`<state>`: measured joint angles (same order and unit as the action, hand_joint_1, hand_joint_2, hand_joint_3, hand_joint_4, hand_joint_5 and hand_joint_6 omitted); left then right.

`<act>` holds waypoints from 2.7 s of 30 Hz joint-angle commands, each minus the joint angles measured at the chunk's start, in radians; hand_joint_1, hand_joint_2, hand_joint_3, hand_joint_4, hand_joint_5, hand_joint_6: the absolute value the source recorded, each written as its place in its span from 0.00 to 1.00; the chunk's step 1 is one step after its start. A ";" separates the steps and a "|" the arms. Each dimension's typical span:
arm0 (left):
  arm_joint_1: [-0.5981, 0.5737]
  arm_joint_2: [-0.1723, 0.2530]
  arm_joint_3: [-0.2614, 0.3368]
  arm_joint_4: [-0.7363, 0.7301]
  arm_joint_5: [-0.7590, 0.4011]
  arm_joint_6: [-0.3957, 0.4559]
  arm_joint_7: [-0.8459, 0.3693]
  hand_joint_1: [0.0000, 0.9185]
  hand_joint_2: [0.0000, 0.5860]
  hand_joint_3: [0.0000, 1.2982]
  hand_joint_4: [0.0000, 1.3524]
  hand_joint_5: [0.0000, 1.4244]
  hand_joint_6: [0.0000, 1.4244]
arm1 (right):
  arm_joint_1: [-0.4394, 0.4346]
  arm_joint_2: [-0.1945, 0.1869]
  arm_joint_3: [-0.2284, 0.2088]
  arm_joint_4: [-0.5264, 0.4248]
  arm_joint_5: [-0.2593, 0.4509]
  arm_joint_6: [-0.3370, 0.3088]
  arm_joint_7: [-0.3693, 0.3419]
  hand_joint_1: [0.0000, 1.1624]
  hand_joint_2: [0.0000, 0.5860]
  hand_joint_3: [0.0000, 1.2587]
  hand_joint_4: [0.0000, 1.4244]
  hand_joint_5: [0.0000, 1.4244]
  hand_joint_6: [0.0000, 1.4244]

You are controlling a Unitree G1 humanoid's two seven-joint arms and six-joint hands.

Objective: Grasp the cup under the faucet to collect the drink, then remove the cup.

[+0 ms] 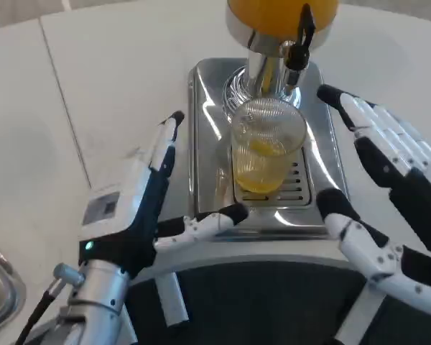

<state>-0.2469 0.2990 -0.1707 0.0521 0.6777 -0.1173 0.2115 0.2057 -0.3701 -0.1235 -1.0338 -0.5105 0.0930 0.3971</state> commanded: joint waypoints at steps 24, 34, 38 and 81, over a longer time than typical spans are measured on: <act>-0.135 -0.075 -0.008 0.266 -0.146 -0.265 0.067 0.42 0.07 0.00 0.00 0.09 0.11 | 0.190 0.159 -0.147 -0.013 0.027 -0.300 0.067 0.14 0.82 0.00 0.00 0.00 0.00; -0.205 -0.108 -0.034 0.392 -0.130 -0.285 0.129 0.44 0.07 0.00 0.00 0.13 0.14 | 0.269 0.213 -0.148 -0.013 0.030 -0.371 0.087 0.17 0.82 0.00 0.00 0.00 0.00; -0.247 -0.123 -0.051 0.443 -0.122 -0.295 0.149 0.44 0.07 0.00 0.00 0.14 0.15 | 0.281 0.229 -0.150 -0.013 0.034 -0.381 0.096 0.18 0.82 0.00 0.00 0.00 0.00; -0.371 -0.237 -0.170 0.624 -0.011 -0.189 0.424 0.51 0.12 0.23 0.29 0.52 0.66 | 0.184 0.356 -0.163 -0.013 0.014 -0.307 0.227 0.19 0.82 0.00 0.00 0.00 0.00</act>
<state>-0.6235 0.0824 -0.3283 0.6784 0.6446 -0.3306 0.6068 0.3945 -0.0149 -0.2691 -1.0339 -0.4967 -0.2259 0.6085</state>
